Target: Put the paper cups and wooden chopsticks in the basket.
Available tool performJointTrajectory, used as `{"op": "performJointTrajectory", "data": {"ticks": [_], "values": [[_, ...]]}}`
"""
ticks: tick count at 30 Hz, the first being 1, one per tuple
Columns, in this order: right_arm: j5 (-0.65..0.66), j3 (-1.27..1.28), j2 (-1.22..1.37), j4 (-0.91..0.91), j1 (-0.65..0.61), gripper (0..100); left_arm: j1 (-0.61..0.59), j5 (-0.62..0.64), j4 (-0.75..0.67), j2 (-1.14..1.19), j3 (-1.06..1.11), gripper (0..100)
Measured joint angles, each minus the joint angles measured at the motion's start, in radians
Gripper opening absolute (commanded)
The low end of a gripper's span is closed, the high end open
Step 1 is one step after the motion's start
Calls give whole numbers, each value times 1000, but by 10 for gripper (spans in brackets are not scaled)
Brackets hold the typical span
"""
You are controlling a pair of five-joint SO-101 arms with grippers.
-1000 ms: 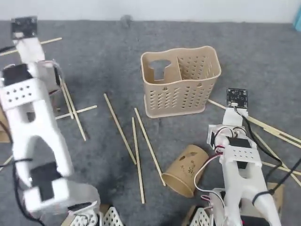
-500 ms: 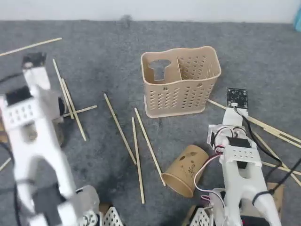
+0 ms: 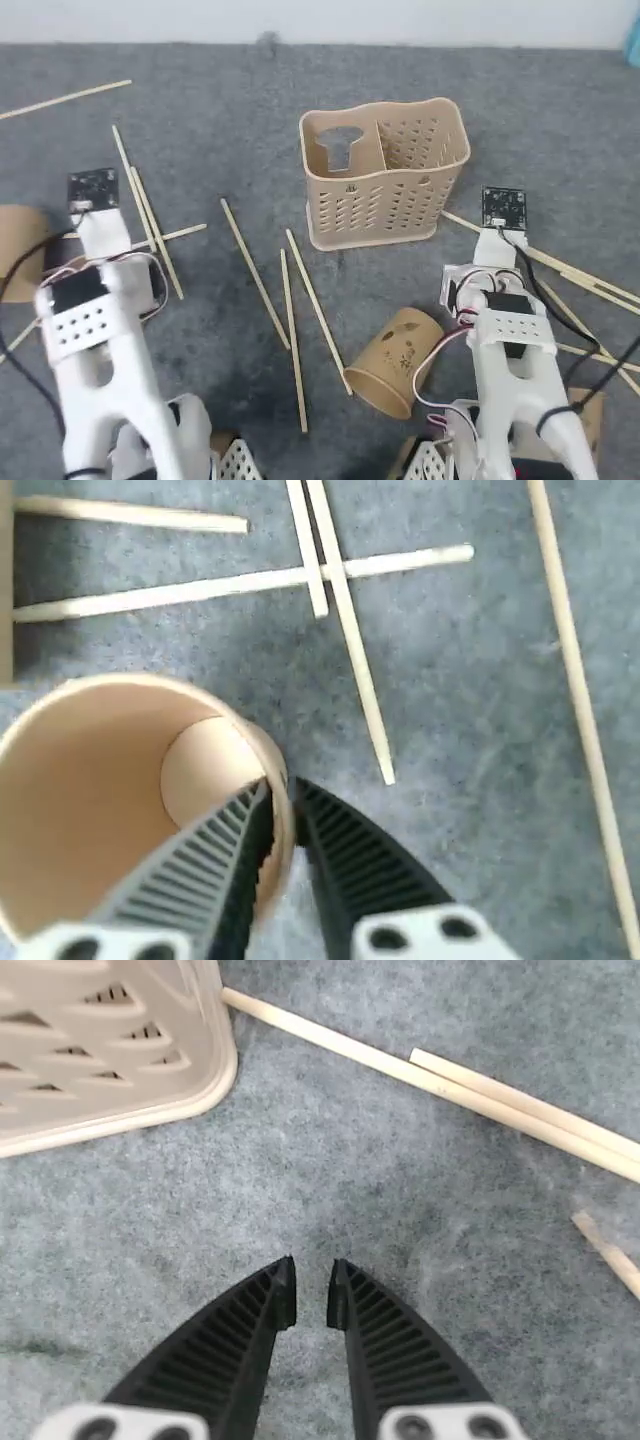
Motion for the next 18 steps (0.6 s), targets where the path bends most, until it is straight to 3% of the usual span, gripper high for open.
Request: {"op": "performJointTrajectory", "data": {"ticks": [5, 11, 18], "values": [[0, 0, 0, 0, 0, 75, 0, -5, 3, 0, 0, 137], [0, 0, 0, 0, 0, 75, 0, -5, 140, 0, -94, 114], [0, 0, 0, 0, 0, 75, -107, -80, 247, 0, -229, 114]]}}
